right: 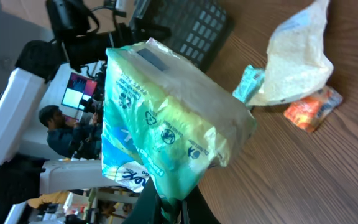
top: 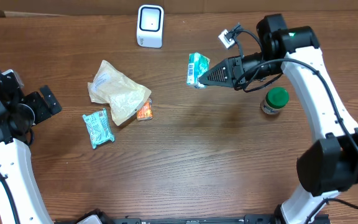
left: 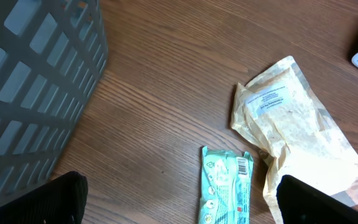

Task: Scan the item barcode
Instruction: 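Lift the teal pack and carry it toward the scanner, then hold the teal pack in front of the white scanner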

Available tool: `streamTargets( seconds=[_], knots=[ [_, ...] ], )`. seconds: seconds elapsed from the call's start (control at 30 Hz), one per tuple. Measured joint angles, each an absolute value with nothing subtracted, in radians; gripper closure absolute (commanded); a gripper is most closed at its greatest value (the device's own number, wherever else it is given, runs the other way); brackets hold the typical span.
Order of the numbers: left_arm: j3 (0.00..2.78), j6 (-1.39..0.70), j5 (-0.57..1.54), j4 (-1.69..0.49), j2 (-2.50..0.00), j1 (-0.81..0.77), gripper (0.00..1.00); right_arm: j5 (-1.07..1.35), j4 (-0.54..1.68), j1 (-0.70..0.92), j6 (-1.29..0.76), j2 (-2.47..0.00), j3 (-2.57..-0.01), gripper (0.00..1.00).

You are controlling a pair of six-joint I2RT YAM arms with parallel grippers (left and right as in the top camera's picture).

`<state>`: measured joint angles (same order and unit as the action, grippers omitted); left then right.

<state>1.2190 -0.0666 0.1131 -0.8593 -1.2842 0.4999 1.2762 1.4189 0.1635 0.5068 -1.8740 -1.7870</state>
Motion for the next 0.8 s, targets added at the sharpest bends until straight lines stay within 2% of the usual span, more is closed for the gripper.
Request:
streamTargets(
  seconds=[0.13, 0.2, 0.3, 0.47, 0.6, 0.8],
  knots=[
    [1.219, -0.067, 0.113, -0.859, -1.284, 0.5, 0.0, 1.24, 1.372, 0.165, 0.402, -1.846, -1.787, 0.96],
    [1.219, -0.067, 0.113, -0.859, -1.284, 0.5, 0.01, 1.132, 1.309, 0.176, 0.267, -1.846, -1.787, 0.96],
    [1.219, -0.067, 0.113, -0.859, -1.284, 0.5, 0.0, 0.891, 1.246, 0.228, 0.009, -1.846, -1.788, 0.96],
    [1.219, -0.067, 0.113, -0.86, -1.284, 0.5, 0.0, 0.463, 1.275, 0.33, -0.23, -1.872, -1.962, 0.96],
    [1.219, -0.067, 0.113, -0.859, -1.284, 0.5, 0.0, 0.199, 1.294, 0.361, -0.272, -1.981, -2.267, 0.96],
    [1.219, -0.067, 0.113, -0.859, -1.284, 0.5, 0.01, -0.207, 0.956, 0.477, -0.133, -2.17, -2.356, 0.96]
  ],
)
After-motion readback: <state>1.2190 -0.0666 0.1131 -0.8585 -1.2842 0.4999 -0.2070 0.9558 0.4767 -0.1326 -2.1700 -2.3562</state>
